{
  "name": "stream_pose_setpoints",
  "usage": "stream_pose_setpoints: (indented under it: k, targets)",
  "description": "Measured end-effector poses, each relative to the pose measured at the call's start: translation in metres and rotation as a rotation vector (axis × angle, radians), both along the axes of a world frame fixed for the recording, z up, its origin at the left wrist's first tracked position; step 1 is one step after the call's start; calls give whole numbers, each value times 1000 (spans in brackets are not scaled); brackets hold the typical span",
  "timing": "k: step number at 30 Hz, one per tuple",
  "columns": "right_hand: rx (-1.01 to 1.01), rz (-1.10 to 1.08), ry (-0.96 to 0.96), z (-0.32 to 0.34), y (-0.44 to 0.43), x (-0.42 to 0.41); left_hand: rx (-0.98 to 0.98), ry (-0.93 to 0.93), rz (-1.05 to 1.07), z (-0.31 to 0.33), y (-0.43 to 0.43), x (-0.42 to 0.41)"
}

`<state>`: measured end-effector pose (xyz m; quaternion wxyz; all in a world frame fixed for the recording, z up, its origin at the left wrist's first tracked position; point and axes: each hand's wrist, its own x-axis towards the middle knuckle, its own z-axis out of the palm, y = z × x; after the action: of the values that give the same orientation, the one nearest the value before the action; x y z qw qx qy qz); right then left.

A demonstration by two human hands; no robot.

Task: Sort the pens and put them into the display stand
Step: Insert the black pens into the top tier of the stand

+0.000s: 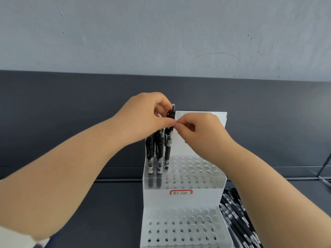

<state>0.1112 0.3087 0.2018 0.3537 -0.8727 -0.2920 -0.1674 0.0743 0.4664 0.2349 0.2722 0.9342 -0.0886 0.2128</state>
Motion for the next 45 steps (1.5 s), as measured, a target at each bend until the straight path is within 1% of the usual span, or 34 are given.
stream_pose_setpoints:
  k: [4,14,18,22,25,30,36,42,45]
  targets:
    - [-21,-15,-25,-1,1,0,10,21,-11,-2,1,0]
    - [-30,-29,-3,-1,-2,-1,41,1,-2,0,4,-7]
    - [-24,-51,20,-8,-18,-1,157,-50,40,-2,-7,-19]
    - [6,-76,45,-25,-49,3,351,-129,82,-11,-38,-30]
    - [12,-99,91,-37,-82,6,393,-131,56,-24,-72,-33]
    - [4,-141,179,-54,-148,13,444,-63,8,-53,-140,-23]
    - [-21,-165,324,-100,-224,19,377,91,-38,-104,-215,-10]
    - [-150,-173,427,-151,-274,25,384,353,39,-166,-267,5]
    - [-205,-210,477,-172,-288,36,342,402,80,-191,-285,11]
